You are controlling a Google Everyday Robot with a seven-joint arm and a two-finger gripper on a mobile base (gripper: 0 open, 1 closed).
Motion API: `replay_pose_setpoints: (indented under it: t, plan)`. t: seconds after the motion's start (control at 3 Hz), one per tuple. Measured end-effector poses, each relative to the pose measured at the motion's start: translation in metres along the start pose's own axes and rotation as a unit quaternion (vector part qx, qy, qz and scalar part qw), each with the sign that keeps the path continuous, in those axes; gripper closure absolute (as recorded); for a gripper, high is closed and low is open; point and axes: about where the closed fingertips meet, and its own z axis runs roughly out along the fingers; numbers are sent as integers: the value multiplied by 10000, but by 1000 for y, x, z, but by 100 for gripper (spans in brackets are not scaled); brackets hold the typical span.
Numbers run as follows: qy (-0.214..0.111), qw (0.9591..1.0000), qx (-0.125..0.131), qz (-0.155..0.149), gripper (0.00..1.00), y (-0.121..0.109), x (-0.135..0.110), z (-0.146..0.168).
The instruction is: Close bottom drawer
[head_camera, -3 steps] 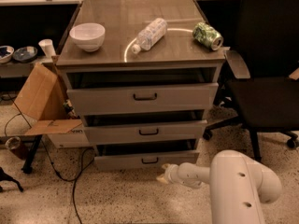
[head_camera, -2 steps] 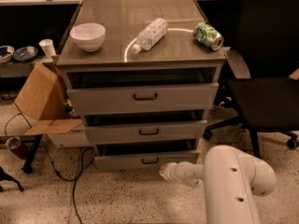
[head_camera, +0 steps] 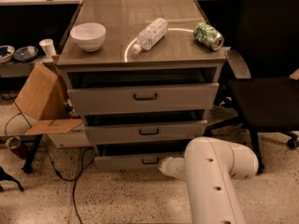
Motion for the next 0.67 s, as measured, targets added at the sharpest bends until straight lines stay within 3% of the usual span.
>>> replay_pose_setpoints:
  t: [0.67]
  plan:
    - [64, 9999, 132, -64, 0, 1, -8, 6]
